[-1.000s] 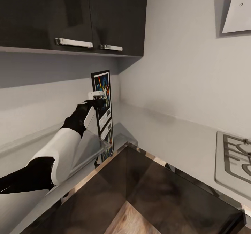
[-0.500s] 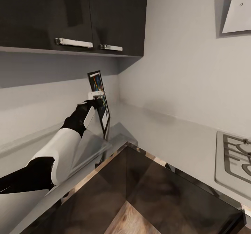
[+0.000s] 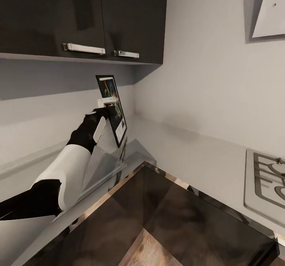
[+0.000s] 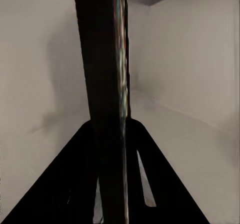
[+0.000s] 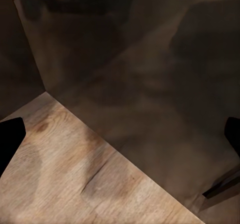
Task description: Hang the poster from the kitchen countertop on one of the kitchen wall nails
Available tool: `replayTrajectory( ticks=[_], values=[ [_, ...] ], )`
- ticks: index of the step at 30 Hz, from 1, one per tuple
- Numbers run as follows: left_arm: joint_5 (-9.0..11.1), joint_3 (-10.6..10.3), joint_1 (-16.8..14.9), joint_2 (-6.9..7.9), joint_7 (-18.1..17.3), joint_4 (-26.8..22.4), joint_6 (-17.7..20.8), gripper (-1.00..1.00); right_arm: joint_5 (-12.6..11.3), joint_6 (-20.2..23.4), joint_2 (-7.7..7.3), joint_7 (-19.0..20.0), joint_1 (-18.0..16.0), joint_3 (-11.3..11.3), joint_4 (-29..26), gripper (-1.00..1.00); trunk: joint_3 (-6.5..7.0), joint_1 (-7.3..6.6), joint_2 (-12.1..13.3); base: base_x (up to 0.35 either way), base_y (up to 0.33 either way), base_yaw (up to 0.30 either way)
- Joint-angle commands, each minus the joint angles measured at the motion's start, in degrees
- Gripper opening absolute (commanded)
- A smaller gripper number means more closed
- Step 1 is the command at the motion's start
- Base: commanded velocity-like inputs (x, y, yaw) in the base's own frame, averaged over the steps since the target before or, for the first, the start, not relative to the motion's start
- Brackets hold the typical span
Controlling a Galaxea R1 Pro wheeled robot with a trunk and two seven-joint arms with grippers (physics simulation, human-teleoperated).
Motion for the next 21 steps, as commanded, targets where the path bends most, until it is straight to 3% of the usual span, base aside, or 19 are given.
replayTrajectory(
  ticks=[1, 3, 21],
  values=[
    [-0.22, 0.20, -0.02, -0.06, 0.00, -1.52, 0.50, -1.00, 0.05, -0.07, -0.02, -0.01, 0.01, 0.02, -0.05, 1.00, -0.05, 0.00, -0.03, 0.000, 0.000, 0.000],
    [-0.22, 0.16, -0.02, -0.06, -0.06, -3.37, 0.66, -1.00, 0.05, -0.07, -0.02, -0.01, 0.01, -0.04, -0.05, 1.00, -0.05, 0.00, -0.03, -0.161, 0.000, 0.000],
    [-0.14, 0.14, -0.02, -0.13, -0.06, -3.38, 1.76, -1.00, 0.04, -0.07, -0.10, -0.01, 0.01, -0.07, -0.05, 1.00, -0.05, 0.00, -0.03, -0.335, 0.000, 0.000]
  ],
)
